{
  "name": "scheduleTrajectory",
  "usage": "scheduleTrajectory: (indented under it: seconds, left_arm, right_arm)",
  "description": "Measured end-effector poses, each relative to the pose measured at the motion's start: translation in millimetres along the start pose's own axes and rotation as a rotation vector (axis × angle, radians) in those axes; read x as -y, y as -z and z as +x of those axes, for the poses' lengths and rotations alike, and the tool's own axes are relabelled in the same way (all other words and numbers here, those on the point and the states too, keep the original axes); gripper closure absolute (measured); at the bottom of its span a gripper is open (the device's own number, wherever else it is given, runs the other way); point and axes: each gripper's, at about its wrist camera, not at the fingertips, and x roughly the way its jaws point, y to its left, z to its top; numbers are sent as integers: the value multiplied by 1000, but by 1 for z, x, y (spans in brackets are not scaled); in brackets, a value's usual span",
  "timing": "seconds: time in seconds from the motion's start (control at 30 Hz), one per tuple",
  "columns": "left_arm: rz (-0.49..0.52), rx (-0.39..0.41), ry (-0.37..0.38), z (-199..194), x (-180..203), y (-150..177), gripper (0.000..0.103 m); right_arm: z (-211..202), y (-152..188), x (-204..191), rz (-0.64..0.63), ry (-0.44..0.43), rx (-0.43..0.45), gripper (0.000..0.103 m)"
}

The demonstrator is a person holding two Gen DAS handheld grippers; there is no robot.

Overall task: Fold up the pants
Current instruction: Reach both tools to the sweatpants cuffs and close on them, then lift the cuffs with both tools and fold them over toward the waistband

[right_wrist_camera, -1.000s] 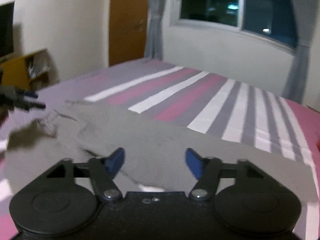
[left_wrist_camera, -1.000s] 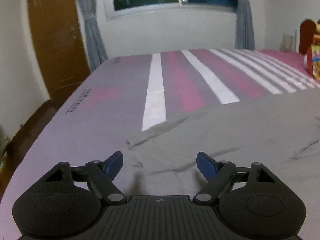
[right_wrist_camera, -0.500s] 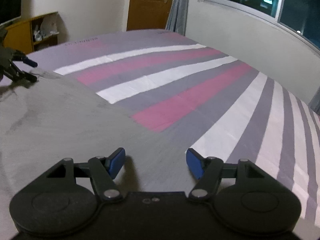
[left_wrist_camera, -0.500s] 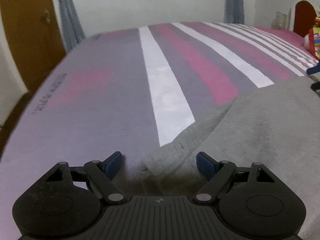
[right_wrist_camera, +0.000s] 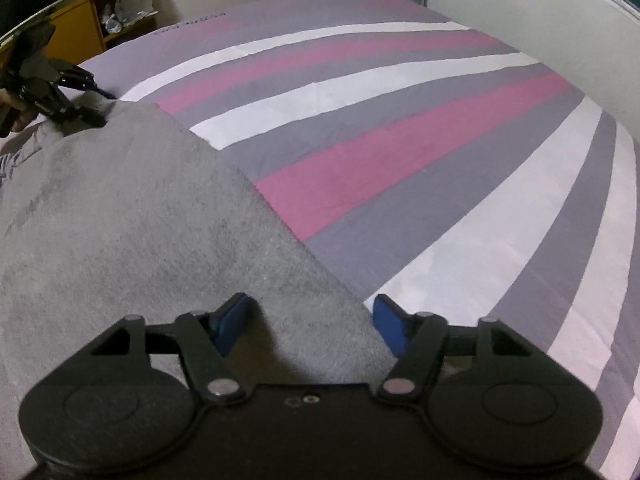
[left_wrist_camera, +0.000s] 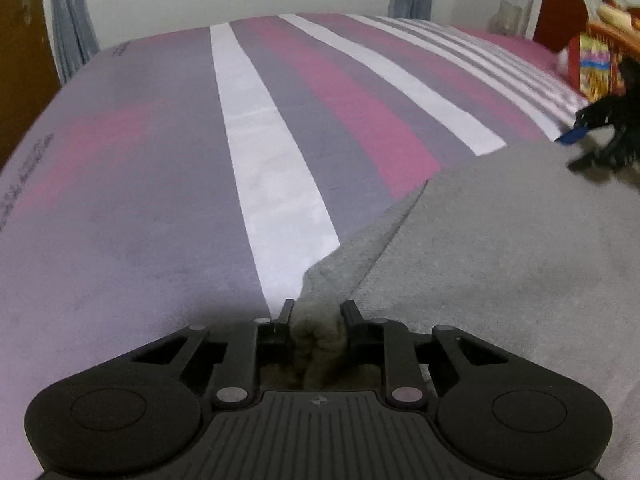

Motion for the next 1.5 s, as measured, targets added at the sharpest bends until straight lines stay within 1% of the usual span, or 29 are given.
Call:
scheduleTrajectory:
  seconds: [0.03, 0.07, 0.1, 0.13, 0.17, 0.23, 0.33, 0.4, 0.47, 0.53, 0.63, 0.73, 0.77, 0.8, 0.87, 0.93, 0.97, 1.0, 1.03, 1.1, 1.13, 1.2, 1.27, 1.3, 1.33, 1.37, 1.4, 1.43, 1.5]
  left_arm:
    - [7, 4, -15, -2, 4, 0, 82]
    - [12, 8, -31, -5, 6, 2, 83]
    - [16, 16, -47, -9, 10, 3, 84]
    - [19, 30, -61, -15, 14, 3, 84]
    - [21, 47, -72, -24, 14, 4, 84]
    - [24, 96, -80, -48, 18, 7, 84]
    - [47, 187, -89, -96, 30, 15, 84]
    - [58, 249, -88, -130, 40, 21, 84]
    - [76, 299, -84, -165, 53, 31, 84]
    - [90, 333, -87, -194, 67, 43, 84]
    - [119, 362, -106, -232, 93, 77, 84]
    - [131, 362, -125, -260, 113, 113, 84]
    - [124, 358, -133, -264, 117, 120, 84]
    - [129, 347, -142, -268, 125, 135, 84]
    - [122, 319, -164, -268, 138, 163, 84]
    - [72, 268, -167, -259, 147, 189, 84]
    - [39, 255, -164, -252, 149, 197, 84]
    - [12, 245, -155, -248, 153, 207, 83]
    - [3, 240, -162, -243, 156, 215, 83]
    - [-48, 263, -192, -246, 159, 226, 81]
    - [-85, 272, -192, -252, 158, 231, 78]
    - [-142, 280, -195, -263, 154, 240, 69]
    - [-217, 277, -213, -273, 153, 250, 65]
    - [-275, 291, -204, -280, 149, 255, 63]
    - [-349, 316, -171, -287, 143, 261, 58]
    - [-414, 332, -135, -289, 140, 263, 53]
    - [-491, 351, -82, -293, 137, 268, 52]
    - [-565, 373, -32, -294, 135, 272, 52]
    - [-732, 392, 98, -291, 127, 279, 52]
  right_arm:
    - [-1, 0, -2, -8, 15, 3, 69]
    - [-2, -1, -6, -19, 45, 5, 80]
    - [-2, -1, -8, -28, 67, 6, 87]
    - [-4, -1, -12, -41, 94, 10, 92]
    - [-8, 0, -16, -55, 119, 17, 93]
    - [-22, 0, -25, -85, 163, 50, 95]
    - [-61, 3, -42, -113, 204, 128, 95]
    - [-95, 9, -60, -149, 233, 177, 95]
    - [-134, 22, -82, -175, 261, 218, 95]
    - [-160, 35, -107, -204, 282, 249, 95]
    - [-199, 63, -150, -223, 306, 294, 95]
    - [-224, 96, -193, -242, 324, 324, 95]
    - [-227, 110, -206, -245, 325, 326, 95]
    - [-228, 120, -217, -240, 327, 323, 95]
    - [-222, 142, -234, -188, 312, 307, 95]
    - [-203, 165, -245, -124, 288, 275, 95]
    - [-193, 174, -250, -81, 274, 256, 94]
    - [-181, 183, -253, -43, 261, 237, 93]
    - [-173, 191, -259, -18, 265, 215, 88]
    - [-161, 200, -262, 51, 283, 185, 82]
    - [-166, 204, -261, 79, 286, 195, 80]
    - [-179, 207, -258, 171, 259, 222, 80]
    - [-195, 211, -256, 263, 244, 255, 78]
    - [-200, 213, -254, 304, 242, 272, 69]
    - [-205, 214, -251, 351, 234, 294, 50]
    - [-210, 212, -245, 411, 219, 318, 38]
    - [-212, 211, -241, 459, 210, 332, 22]
    - [-213, 209, -235, 512, 197, 343, 24]
    - [-209, 206, -223, 637, 162, 323, 30]
